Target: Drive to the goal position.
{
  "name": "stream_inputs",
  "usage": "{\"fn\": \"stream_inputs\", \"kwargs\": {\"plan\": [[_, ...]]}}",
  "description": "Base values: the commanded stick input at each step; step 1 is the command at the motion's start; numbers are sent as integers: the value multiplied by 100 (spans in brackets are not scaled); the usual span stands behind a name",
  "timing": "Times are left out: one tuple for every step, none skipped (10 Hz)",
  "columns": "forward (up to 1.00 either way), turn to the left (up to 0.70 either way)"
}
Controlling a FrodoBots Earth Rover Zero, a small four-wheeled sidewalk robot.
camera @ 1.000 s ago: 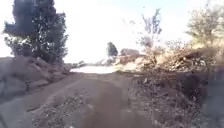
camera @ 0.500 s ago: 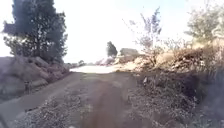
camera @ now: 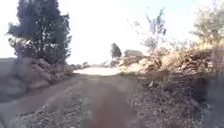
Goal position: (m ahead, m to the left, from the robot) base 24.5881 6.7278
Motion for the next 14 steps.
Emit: {"fn": "stream_inputs", "kwargs": {"plan": [[50,0],[50,0],[50,0],[50,0],[50,0],[50,0],[50,0],[50,0],[50,0],[50,0],[50,0],[50,0],[50,0],[50,0]]}}
